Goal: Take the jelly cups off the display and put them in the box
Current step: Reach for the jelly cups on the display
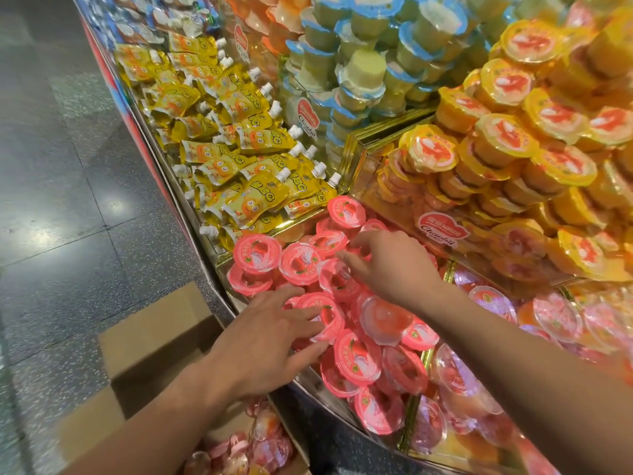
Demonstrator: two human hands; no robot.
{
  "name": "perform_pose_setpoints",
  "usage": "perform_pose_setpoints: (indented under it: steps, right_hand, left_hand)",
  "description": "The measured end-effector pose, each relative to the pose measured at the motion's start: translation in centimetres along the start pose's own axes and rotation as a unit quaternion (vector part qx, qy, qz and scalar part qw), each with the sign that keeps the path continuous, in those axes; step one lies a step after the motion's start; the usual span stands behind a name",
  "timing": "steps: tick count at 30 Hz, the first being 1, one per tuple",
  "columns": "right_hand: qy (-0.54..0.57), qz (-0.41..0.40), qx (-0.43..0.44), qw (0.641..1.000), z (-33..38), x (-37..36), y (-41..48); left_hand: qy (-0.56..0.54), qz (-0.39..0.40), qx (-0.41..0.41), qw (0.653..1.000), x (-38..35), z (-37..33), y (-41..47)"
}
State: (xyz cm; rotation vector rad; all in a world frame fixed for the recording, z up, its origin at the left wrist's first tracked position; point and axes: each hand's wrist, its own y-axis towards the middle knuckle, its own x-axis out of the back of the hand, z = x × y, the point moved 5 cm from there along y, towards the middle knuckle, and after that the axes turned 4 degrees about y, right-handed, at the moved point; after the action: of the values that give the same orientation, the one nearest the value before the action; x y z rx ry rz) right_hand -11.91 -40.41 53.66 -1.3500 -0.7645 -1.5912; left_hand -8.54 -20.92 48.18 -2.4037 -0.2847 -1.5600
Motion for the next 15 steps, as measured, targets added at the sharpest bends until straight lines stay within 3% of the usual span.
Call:
perform_pose_setpoints:
  steps: [5, 11, 15]
  right_hand:
    - [0.029, -0.004, 0.037, 0.999, 1.1, 1.4, -2.3]
    - [0.011, 0.053, 0.142, 0.988, 4.0, 0.5, -5.4]
    - [-0.033, 0.100, 0.123, 0.987, 5.3, -0.5, -6.9]
  left_hand:
    - [0.004, -0.001, 0.000, 1.000, 0.6, -0.3, -0.2]
    - [0.061, -0.017, 0.015, 0.998, 2.1, 1.2, -2.6]
    - [0.087, 0.018, 0.059, 0.994, 3.3, 3.4, -5.4]
